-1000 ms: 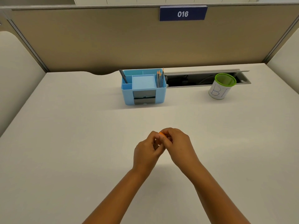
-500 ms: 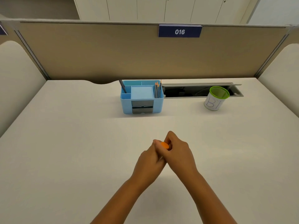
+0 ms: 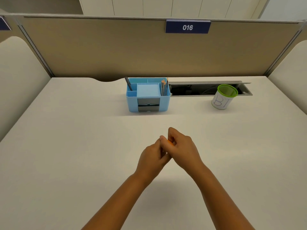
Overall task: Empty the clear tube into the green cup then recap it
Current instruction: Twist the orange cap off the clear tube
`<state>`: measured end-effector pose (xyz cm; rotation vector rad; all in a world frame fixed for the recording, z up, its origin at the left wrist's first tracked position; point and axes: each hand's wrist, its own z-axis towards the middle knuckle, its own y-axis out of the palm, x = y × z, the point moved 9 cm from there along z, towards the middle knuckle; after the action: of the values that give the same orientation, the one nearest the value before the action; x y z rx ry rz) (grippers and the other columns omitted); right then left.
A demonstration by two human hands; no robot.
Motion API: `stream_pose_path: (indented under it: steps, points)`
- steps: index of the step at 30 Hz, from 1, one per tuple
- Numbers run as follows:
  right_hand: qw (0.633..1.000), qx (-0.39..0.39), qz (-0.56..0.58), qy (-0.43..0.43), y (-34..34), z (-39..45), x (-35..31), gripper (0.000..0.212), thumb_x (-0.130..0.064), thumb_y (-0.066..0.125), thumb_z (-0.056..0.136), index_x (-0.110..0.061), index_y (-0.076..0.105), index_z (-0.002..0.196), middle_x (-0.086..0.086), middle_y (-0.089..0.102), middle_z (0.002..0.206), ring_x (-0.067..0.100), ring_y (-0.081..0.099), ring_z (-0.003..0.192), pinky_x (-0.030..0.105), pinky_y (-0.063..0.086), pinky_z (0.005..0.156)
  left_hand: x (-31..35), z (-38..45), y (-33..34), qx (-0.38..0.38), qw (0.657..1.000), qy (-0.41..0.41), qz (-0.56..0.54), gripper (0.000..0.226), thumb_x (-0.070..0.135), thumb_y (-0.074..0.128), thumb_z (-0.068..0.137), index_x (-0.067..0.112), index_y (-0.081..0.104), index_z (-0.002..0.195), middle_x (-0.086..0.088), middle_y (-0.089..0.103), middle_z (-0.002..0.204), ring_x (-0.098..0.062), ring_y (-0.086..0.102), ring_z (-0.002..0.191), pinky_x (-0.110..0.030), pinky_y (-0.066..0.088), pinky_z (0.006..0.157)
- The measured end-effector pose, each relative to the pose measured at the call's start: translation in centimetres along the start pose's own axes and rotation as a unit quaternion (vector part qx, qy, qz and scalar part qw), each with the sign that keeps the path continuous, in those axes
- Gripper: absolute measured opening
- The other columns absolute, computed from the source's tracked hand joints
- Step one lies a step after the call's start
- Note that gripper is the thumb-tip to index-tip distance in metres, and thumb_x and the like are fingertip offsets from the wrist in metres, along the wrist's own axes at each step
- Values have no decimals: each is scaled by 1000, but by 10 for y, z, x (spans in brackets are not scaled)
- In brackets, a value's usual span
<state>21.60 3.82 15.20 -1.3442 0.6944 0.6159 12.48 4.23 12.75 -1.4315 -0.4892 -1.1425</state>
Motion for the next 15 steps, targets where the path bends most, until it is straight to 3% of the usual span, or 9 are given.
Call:
stream_pose_path:
  steps: [3,6,10,13,15]
  points:
    - [1000,19,2,-7,-2,-2,0,33,-44,46,83,-30,29,58,-7,36,49,7,36,46,18,30,46,0,2,4,-31,999,-7,-37,7,29,54,83,31,50,79,-8,61,65,-22,56,60,-38,49,55]
    - [999,28,8,-18,-7,-3,0,33,-44,47,81,-32,29,56,-7,35,46,6,37,47,15,28,43,0,4,10,-52,996,-18,-77,8,35,52,78,39,48,73,8,58,57,-6,52,53,-24,45,51]
    - [999,19,33,-35,-10,-3,-2,31,-42,48,79,-34,30,55,-7,35,46,6,35,47,18,29,47,2,4,17,-93,986,-37,-132,10,29,52,75,38,52,70,18,55,51,-1,47,45,-11,37,44]
    - [998,11,49,-41,-11,-6,-3,30,-39,49,77,-34,31,54,-9,37,47,8,35,48,21,31,48,2,3,21,-144,978,-56,-141,19,17,55,78,35,55,72,19,53,47,-1,47,42,-12,37,42]
    - [998,22,50,-42,-14,-7,-2,29,-36,48,78,-33,31,55,-7,36,47,9,36,48,24,33,49,4,5,19,-140,985,-52,-85,16,16,58,79,31,55,74,17,54,50,-2,51,48,-16,42,48]
